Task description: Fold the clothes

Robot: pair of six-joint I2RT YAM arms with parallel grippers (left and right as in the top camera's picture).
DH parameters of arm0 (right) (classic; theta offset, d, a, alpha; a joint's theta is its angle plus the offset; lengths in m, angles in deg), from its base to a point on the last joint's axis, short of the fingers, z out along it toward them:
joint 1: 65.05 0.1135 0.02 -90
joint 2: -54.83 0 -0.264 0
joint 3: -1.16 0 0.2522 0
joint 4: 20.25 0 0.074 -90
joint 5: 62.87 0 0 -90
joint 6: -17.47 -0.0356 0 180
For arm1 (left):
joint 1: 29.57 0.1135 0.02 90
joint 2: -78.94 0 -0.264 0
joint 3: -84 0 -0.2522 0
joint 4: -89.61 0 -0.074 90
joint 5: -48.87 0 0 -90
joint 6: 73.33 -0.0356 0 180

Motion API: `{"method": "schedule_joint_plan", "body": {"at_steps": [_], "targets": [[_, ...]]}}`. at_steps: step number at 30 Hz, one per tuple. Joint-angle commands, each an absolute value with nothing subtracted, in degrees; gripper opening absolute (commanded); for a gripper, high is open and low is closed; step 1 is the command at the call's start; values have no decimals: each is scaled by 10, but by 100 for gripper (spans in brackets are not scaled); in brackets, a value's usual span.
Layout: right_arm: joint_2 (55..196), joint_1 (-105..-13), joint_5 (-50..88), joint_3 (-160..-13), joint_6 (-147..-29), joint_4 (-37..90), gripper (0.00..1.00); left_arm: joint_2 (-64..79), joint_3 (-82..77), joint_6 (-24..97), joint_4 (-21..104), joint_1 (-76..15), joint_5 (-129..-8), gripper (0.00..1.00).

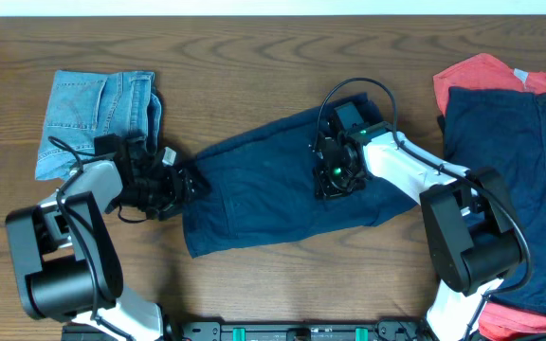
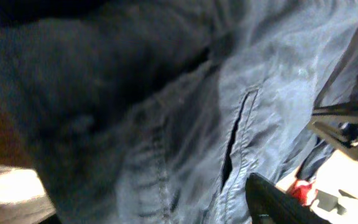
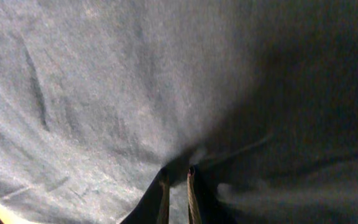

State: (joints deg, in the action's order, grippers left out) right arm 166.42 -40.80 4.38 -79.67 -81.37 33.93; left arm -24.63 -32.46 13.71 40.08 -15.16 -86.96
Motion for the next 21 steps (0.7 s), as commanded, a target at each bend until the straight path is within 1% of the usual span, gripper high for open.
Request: {"method": "schedule_joint_plan", "body": {"at_steps": [1, 2, 5, 7, 16, 17, 19, 20, 21], "targets": [[1678, -401, 41, -797, -824, 328, 11, -321, -369, 124, 406, -179, -753, 52], [1678, -401, 42, -797, -829, 326, 11, -322, -371, 124, 406, -187, -753, 51], [1678, -401, 42, -797, -833, 321, 11, -322, -375, 124, 399, -212, -752, 51], [1678, -401, 42, -797, -833, 320, 11, -322, -375, 124, 390, -218, -752, 58], [1678, -401, 42, -797, -832, 320, 12, -293, -360, 124, 355, -215, -741, 59], [1678, -401, 42, -797, -832, 320, 12, -285, -354, 124, 342, -210, -734, 61], [1678, -401, 42, -797, -832, 320, 12, -269, -343, 124, 317, -200, -707, 68], [1678, -401, 42, -797, -832, 320, 12, -260, -337, 124, 304, -194, -691, 69], [1678, -401, 42, -797, -832, 320, 12, -251, -333, 124, 292, -187, -675, 74]]}}
